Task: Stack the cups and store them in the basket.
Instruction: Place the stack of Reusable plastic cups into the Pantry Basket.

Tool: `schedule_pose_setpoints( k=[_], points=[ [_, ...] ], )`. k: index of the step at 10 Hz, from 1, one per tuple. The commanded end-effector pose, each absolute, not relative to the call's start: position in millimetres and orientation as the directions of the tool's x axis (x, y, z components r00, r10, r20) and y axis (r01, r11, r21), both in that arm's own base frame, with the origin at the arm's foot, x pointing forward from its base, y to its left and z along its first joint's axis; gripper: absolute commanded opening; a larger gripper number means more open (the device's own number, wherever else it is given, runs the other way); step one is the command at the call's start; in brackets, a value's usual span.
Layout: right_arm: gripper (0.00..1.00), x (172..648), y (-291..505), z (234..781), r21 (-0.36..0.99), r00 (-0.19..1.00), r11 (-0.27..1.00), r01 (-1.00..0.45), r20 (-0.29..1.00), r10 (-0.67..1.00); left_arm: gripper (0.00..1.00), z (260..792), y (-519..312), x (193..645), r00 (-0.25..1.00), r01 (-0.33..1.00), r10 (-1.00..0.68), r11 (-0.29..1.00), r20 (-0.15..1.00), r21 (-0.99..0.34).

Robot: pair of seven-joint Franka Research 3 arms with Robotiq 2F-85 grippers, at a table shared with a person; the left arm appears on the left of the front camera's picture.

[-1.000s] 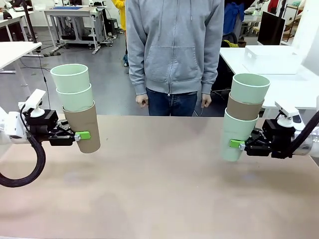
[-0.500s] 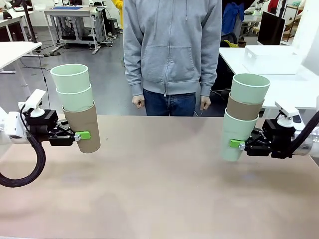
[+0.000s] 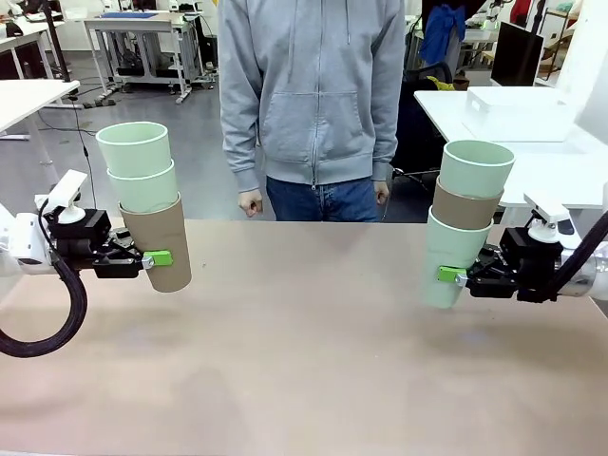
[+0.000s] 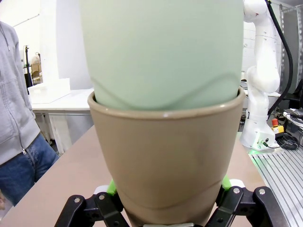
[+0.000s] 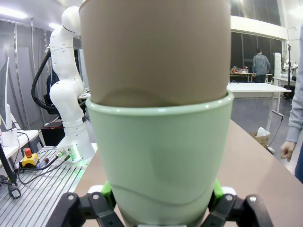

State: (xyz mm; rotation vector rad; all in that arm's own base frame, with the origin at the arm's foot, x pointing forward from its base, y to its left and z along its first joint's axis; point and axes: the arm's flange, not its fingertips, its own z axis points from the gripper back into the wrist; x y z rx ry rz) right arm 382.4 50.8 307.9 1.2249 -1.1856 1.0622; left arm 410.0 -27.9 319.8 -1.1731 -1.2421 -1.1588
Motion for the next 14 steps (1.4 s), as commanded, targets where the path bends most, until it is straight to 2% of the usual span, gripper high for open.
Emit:
schedule_pose_setpoints(
  k=[1,14],
  points=[
    [0.85,382.8,51.3,310.8,0.095,0.092,0.073,-0.993,0.995,-0.036,0.85,324.0,-28.5,409.5,-0.009,0.998,0.013,0.056,1.0,0.009],
    [0.85,382.8,51.3,310.8,0.095,0.092,0.073,-0.993,0.995,-0.036,0.85,324.0,-28.5,409.5,-0.009,0.998,0.013,0.056,1.0,0.009]
  ],
)
